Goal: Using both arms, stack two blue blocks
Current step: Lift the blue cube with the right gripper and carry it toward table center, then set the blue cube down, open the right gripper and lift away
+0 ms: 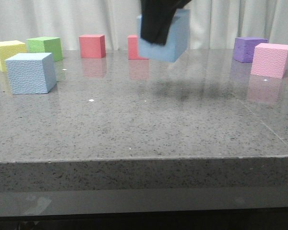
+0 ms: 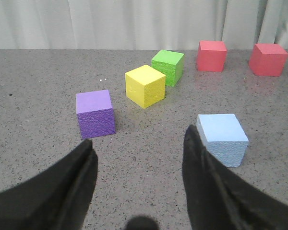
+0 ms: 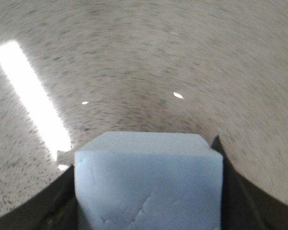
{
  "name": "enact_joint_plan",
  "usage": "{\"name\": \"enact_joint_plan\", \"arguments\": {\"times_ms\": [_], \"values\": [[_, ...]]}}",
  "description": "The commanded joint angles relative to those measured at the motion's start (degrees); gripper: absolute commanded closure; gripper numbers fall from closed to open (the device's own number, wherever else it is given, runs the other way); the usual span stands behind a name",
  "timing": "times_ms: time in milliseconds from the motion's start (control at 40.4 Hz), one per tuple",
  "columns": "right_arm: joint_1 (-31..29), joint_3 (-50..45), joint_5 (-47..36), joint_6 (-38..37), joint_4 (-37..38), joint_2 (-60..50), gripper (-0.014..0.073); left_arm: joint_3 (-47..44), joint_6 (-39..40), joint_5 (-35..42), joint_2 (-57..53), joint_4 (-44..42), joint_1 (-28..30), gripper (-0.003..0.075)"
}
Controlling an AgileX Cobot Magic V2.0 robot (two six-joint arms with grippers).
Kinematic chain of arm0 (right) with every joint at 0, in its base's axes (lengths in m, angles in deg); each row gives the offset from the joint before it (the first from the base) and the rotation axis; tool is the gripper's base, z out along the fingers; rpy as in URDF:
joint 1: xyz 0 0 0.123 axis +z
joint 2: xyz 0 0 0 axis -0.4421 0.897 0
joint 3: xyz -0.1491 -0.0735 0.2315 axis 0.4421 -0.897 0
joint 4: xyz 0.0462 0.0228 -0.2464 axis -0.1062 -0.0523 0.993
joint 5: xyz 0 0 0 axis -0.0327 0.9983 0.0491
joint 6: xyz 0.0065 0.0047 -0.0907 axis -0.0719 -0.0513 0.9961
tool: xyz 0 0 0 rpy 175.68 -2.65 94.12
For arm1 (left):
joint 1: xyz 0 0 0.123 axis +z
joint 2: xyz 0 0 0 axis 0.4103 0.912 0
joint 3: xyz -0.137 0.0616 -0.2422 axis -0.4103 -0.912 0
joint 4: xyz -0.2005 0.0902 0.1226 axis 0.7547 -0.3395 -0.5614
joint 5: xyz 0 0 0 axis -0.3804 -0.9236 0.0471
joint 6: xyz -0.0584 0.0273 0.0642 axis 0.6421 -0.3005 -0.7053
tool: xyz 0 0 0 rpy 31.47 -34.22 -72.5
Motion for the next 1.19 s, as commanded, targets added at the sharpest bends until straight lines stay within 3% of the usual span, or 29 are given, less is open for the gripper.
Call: {"name": "enact_joint_plan", "arguments": {"times_ms": [0, 149, 421, 545, 817, 990, 1163], "values": [[0.7, 1.9, 1.3, 12.0, -2.3, -1.3, 0.016, 1.9, 0.3, 4.3, 0.5, -0.3, 0.0, 0.0336], [0.9, 1.9, 4.8, 21.4, -7.7, 1.1, 0.016, 1.9, 0.3, 4.3, 0.5, -0.3, 0.0, 0.0336], [0.9, 1.9, 0.8, 21.4, -8.7, 3.4, 0.0144, 1.9, 0.3, 4.3, 0.5, -0.3, 0.0, 0.0336], [0.9, 1.9, 0.8, 21.3, -8.8, 3.4, -0.0014, 1.9, 0.3, 4.3, 0.5, -0.3, 0.0, 0.0336], [0.9, 2.6, 1.7, 20.6, -8.8, 2.7, 0.0, 1.9, 0.3, 4.3, 0.5, -0.3, 0.0, 0.0336], [0.9, 6.0, 6.5, 10.7, -8.9, -0.2, 0.0, 1.9, 0.3, 4.3, 0.5, -0.3, 0.0, 0.0336], [0.5, 7.9, 11.1, -10.8, -4.9, -5.6, 0.0, 1.9, 0.3, 4.3, 0.5, -0.3, 0.0, 0.0336]]}}
